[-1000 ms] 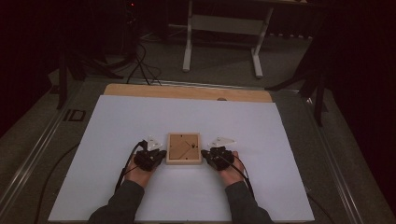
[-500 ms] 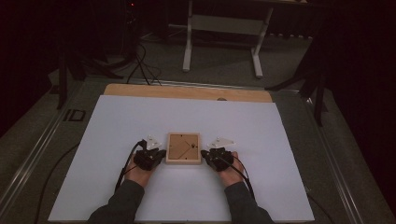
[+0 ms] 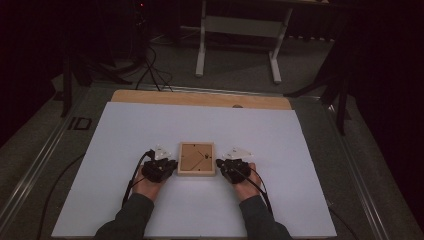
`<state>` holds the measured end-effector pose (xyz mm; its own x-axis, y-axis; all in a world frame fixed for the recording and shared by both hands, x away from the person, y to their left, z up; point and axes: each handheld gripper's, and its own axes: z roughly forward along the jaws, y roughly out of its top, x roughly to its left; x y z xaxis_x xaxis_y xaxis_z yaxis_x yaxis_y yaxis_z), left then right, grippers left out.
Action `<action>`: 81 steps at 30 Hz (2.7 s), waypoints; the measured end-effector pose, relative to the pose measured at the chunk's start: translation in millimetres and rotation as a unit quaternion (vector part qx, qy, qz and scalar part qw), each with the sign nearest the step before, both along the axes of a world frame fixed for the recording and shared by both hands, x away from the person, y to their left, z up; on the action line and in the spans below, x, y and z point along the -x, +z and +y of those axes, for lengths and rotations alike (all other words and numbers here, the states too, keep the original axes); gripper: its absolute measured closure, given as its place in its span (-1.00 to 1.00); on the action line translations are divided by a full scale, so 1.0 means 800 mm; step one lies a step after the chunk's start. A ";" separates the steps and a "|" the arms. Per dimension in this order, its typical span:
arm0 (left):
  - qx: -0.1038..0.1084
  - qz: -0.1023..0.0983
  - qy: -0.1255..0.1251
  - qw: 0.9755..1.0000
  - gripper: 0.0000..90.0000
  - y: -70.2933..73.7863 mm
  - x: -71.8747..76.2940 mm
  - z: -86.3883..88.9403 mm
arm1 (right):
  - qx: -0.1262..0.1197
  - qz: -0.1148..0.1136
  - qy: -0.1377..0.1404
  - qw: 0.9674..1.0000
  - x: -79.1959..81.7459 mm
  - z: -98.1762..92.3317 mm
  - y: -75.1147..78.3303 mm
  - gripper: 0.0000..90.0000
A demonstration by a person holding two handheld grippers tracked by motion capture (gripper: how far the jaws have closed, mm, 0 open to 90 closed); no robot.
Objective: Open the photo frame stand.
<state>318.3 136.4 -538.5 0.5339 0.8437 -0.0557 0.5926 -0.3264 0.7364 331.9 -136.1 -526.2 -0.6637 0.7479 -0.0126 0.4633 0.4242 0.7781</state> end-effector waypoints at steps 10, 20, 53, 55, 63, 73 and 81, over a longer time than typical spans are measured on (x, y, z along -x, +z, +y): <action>0.017 -0.021 0.014 1.000 0.34 0.013 0.006 0.009 | -0.003 -0.025 0.017 1.000 0.018 -0.002 0.016 0.99; 0.041 -0.033 -0.001 0.999 0.19 0.027 0.013 0.005 | 0.001 -0.026 0.045 0.999 0.028 0.011 0.013 0.99; -0.041 -0.020 -0.083 0.995 0.09 0.031 -0.007 -0.058 | -0.003 -0.024 0.053 0.998 0.030 0.014 0.008 0.99; -0.034 -0.015 -0.083 0.996 0.09 0.031 -0.010 -0.056 | -0.003 -0.024 0.053 0.998 0.030 0.014 0.008 0.99; -0.027 0.006 -0.089 0.996 0.14 0.034 -0.016 -0.054 | -0.002 -0.025 0.052 0.998 0.031 0.014 0.008 0.99; -0.029 0.045 -0.091 0.994 0.15 0.049 -0.028 -0.056 | -0.004 -0.026 0.054 0.998 0.030 0.014 0.007 0.98; -0.017 0.041 -0.089 0.995 0.14 0.053 -0.028 -0.055 | -0.004 -0.027 0.054 0.998 0.031 0.014 0.007 0.98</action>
<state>340.7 92.7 -495.9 0.6694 0.7387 -0.0785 0.5815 -0.4553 0.6742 307.4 -124.9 -520.3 -0.7385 0.6727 -0.0447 0.3736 0.4635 0.8035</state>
